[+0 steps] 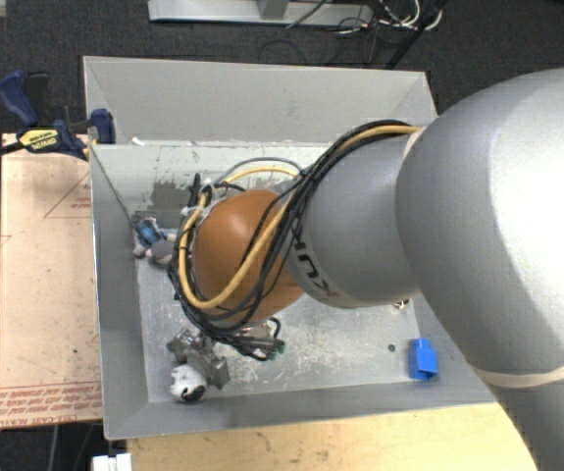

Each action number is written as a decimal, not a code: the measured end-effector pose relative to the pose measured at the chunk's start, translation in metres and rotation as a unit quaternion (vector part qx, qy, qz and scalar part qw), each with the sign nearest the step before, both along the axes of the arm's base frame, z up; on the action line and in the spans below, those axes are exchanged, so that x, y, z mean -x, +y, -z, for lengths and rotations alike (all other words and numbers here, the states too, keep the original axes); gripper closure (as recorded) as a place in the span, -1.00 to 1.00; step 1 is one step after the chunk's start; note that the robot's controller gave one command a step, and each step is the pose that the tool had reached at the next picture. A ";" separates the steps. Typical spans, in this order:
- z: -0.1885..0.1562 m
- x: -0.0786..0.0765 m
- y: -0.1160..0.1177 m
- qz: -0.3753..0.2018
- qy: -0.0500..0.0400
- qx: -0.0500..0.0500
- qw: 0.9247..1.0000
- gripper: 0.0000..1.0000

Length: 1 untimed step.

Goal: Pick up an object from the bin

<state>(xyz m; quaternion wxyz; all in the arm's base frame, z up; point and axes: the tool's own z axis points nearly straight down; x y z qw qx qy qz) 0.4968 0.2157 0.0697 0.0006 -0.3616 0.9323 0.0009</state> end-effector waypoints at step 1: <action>-0.002 0.000 0.000 0.000 0.000 0.000 1.000 1.00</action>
Offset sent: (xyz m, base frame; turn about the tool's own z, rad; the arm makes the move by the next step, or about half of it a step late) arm 0.0001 0.0000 0.0716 0.0000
